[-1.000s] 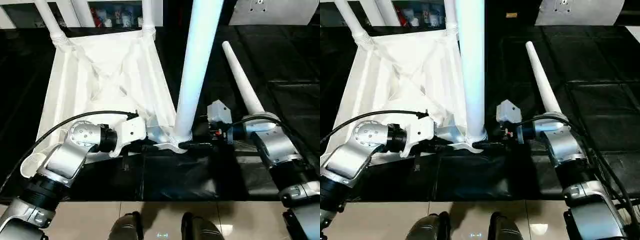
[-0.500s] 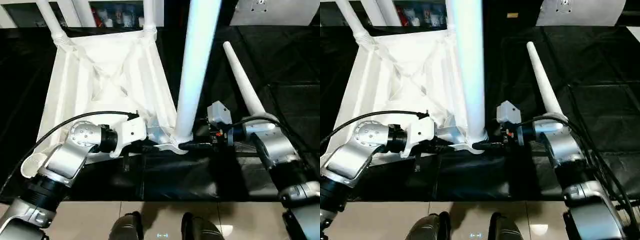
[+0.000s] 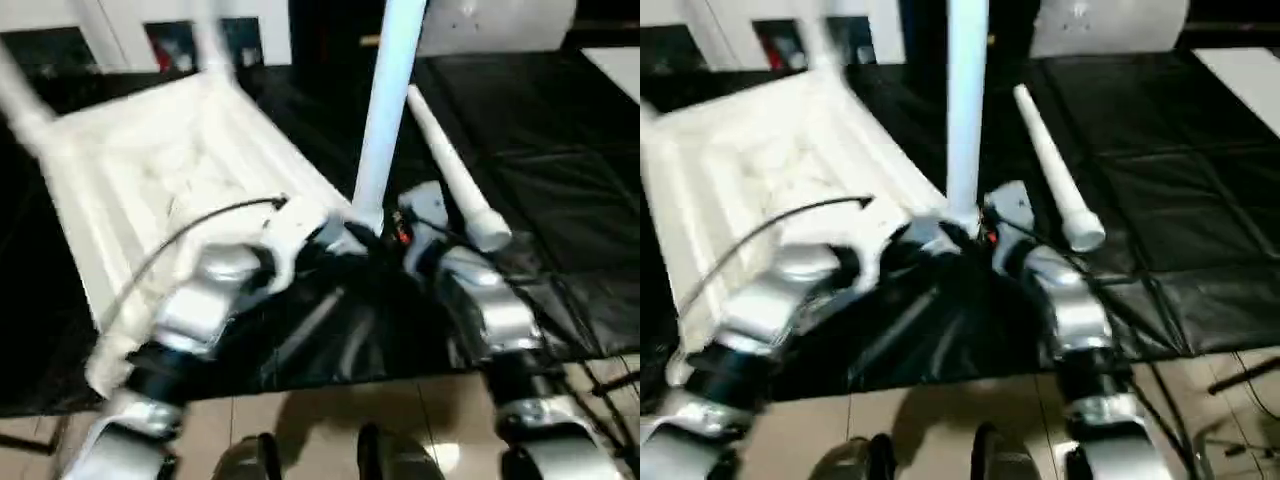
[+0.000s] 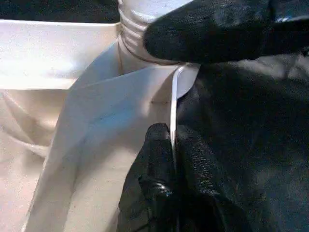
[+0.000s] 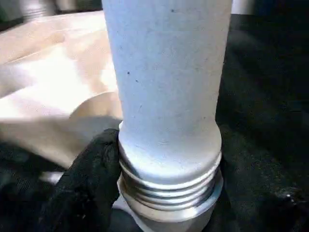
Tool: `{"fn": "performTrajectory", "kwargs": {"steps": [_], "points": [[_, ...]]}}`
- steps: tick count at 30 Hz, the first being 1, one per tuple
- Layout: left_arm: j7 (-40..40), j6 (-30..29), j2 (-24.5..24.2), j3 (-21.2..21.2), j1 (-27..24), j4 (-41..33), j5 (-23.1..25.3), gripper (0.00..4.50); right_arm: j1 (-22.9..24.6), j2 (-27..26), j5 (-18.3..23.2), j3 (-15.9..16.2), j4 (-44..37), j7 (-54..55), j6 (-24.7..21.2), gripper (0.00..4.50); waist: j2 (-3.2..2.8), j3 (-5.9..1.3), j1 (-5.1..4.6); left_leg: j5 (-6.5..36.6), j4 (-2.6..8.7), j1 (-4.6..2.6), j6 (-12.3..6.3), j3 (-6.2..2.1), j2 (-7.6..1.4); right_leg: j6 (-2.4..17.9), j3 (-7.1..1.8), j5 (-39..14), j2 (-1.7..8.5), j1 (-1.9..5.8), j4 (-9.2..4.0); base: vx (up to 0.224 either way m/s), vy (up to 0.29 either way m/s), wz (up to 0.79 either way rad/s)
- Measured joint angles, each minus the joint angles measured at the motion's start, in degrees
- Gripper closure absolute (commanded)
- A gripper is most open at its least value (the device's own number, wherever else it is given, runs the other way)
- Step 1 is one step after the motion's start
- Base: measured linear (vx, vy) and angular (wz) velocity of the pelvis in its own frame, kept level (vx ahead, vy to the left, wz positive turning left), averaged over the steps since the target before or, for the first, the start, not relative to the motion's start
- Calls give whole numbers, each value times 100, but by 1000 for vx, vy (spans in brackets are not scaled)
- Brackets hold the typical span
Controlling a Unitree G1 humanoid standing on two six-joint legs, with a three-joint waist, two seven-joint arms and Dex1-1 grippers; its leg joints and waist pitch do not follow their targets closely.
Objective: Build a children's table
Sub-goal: Rotate leg to tighten
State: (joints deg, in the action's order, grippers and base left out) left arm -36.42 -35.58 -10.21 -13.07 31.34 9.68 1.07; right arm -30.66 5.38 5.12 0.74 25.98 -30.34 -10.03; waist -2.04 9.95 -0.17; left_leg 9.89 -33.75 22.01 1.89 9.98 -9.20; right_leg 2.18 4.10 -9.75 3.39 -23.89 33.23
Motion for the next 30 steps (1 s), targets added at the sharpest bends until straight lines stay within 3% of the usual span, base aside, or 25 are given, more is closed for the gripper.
{"fn": "performTrajectory", "kwargs": {"steps": [5, 8, 16, 24, 30], "points": [[852, -167, 667, 68, 246, 302, 258, 450, -134, -476, -248, -227, 108, 1204, -3, 180, -3, -2, 27, -15, 11, 9, -26, 10, 26, 2, -23, 1, 12, 5, -26, 0, 0, 0], [973, -201, 781, 62, 263, 297, 307, 450, -136, -538, -288, -259, 74, 1387, -5, 180, -5, -4, 40, -14, 13, 9, -39, 13, 33, 8, -31, 5, 16, 10, -26, 0, 0, 0], [909, -202, 665, 41, 241, 185, 285, 450, -95, -694, -113, -318, 5, 1390, 117, 75, -5, -4, 58, -14, 63, 5, -38, 13, 23, 13, -12, 76, 10, -11, -17, 0, 0, 0], [765, -107, 577, -24, 232, 169, 287, 450, 14, -666, -128, -260, 17, 1338, 403, 18, -4, -4, 57, -14, 75, 7, -36, 13, 22, 9, -12, 74, 9, -14, -20, 0, 0, 0], [113, 468, 14, -244, 186, 170, 263, 450, 696, 200, 216, -208, -489, -58, 835, 3, -9, -1, 107, -15, 92, 17, -37, 13, 22, -5, -11, 69, 7, -28, -19, 0, 0, 0]]}}
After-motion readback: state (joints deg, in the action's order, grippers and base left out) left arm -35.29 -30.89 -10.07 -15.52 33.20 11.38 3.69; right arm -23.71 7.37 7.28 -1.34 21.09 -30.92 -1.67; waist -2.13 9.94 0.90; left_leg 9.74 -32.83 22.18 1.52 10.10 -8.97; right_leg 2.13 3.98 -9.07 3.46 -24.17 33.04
